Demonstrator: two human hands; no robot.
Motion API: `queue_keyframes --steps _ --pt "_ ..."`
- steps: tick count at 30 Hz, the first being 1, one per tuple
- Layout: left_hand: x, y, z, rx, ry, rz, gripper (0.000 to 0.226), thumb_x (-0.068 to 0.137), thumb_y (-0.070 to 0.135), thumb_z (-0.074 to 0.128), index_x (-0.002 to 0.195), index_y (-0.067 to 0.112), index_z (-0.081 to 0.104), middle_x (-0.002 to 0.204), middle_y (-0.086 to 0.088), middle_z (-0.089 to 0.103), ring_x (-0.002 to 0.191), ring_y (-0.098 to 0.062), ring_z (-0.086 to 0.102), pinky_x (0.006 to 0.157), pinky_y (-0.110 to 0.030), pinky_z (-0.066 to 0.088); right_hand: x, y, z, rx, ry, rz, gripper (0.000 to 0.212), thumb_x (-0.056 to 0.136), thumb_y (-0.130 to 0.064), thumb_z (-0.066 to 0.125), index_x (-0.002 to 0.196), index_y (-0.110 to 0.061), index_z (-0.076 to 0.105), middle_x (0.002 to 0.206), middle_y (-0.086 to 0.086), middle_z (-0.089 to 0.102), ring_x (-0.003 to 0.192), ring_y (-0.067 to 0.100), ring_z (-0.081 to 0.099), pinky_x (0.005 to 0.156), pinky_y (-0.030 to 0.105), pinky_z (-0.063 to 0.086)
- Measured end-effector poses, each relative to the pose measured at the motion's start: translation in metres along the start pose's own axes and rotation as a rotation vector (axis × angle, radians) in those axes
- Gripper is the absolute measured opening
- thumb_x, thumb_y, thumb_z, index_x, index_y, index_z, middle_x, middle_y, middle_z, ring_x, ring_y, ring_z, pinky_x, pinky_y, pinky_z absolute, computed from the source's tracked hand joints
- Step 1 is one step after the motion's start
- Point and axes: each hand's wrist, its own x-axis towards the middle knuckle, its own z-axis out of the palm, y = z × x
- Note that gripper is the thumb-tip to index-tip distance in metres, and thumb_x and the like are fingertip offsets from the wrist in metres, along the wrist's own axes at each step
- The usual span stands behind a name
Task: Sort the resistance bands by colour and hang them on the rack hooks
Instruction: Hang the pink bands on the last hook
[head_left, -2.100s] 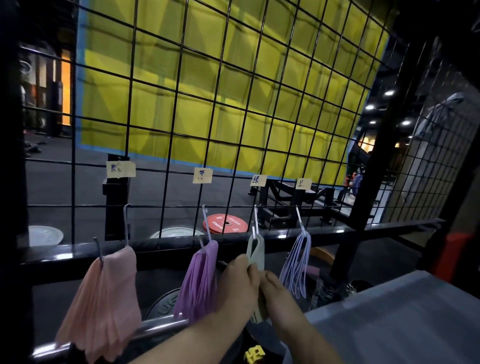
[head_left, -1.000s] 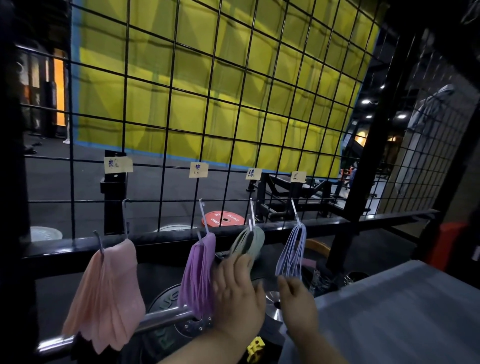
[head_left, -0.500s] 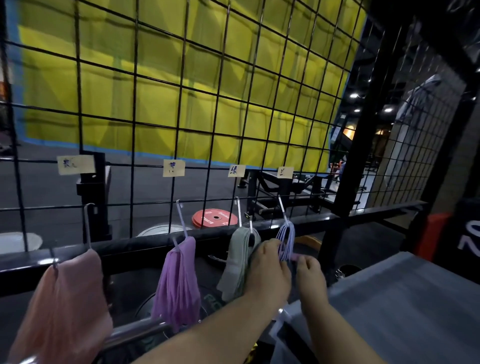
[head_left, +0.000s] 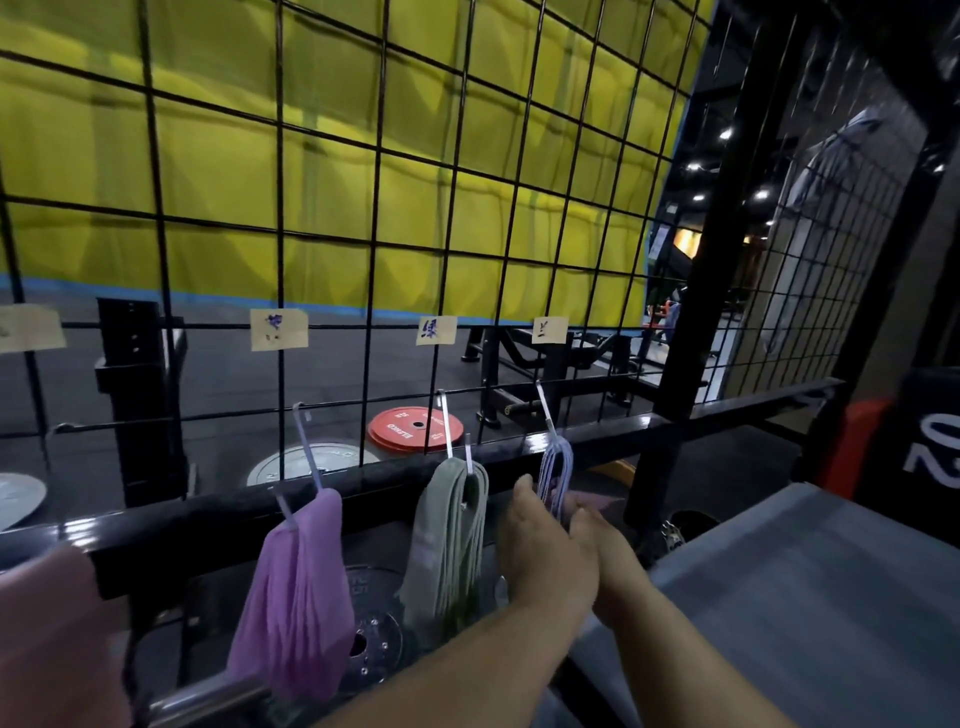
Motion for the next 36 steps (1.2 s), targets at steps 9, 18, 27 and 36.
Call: queue_keyframes --steps 9,18,27,36 --pt "0.014 0.000 0.003 -0.228 0.013 -0.009 0.013 0.098 0.022 0.049 0.106 0.018 0.058 0.092 0.002 0.062 0.085 -0.016 0.061 0.073 -0.026 0.049 -0.011 -0.002 0.002 0.186 0.008 -0.021 0.026 0.096 -0.029 0.050 0.089 -0.007 0.061 0.073 0.017 0.057 0.065 0.028 0.052 0.057 0.032 0.040" --pt "0.008 -0.014 -0.003 -0.110 -0.009 -0.001 0.020 0.097 0.030 0.050 0.112 0.018 0.059 0.097 0.002 0.058 0.089 -0.017 0.060 0.078 -0.029 0.053 -0.009 0.014 0.006 0.071 0.043 -0.024 0.029 0.100 -0.034 0.046 0.112 -0.013 0.062 0.095 0.009 0.071 0.076 0.017 0.070 0.055 0.025 0.050" --pt "-0.011 -0.020 -0.008 0.117 -0.233 -0.129 0.067 0.091 0.016 0.052 0.151 0.016 0.021 0.151 -0.004 0.032 0.133 -0.023 0.039 0.108 -0.032 0.039 -0.009 0.016 0.007 -0.063 0.211 -0.033 0.019 0.095 -0.028 0.057 0.106 -0.012 0.055 0.094 0.008 0.066 0.080 0.018 0.062 0.069 0.031 0.049" --pt "-0.059 0.000 -0.073 -0.003 -0.286 0.202 0.016 0.092 0.017 0.054 0.090 0.032 0.057 0.099 0.007 0.065 0.085 -0.003 0.060 0.074 -0.014 0.045 -0.036 -0.009 0.004 -0.230 0.554 -0.297 0.013 0.089 -0.024 0.063 0.083 -0.033 0.057 0.092 -0.005 0.062 0.084 0.011 0.058 0.067 0.028 0.043"
